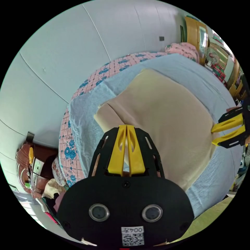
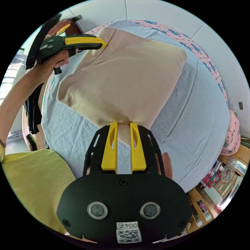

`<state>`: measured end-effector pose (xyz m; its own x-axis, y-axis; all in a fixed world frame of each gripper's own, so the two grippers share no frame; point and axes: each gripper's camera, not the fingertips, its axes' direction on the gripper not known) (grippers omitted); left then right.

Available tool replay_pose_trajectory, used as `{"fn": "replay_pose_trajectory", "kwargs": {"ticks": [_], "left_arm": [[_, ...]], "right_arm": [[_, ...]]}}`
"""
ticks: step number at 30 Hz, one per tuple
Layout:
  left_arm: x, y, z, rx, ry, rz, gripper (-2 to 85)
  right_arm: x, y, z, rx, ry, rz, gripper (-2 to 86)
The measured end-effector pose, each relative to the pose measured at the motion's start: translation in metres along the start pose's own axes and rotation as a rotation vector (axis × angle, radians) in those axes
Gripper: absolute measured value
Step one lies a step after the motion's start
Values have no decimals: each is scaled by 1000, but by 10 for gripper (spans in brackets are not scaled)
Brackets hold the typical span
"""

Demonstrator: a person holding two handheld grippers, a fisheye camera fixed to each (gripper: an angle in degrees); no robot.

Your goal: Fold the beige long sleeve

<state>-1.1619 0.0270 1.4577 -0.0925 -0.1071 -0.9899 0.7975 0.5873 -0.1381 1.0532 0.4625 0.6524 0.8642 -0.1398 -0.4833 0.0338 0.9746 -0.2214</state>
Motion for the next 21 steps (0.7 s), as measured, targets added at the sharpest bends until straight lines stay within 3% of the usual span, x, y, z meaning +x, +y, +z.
{"fn": "replay_pose_trajectory", "kwargs": {"ticks": [8, 15, 21], "left_arm": [[-26, -19, 16, -14, -27, 58, 2], [-71, -50, 16, -97, 54, 66, 3], [-168, -44, 17, -68, 358, -92, 8]], "right_arm": [[20, -21, 35, -20, -46, -19, 73], [29, -37, 62, -49, -52, 4, 74], [31, -47, 84, -65, -34, -11, 74]]}}
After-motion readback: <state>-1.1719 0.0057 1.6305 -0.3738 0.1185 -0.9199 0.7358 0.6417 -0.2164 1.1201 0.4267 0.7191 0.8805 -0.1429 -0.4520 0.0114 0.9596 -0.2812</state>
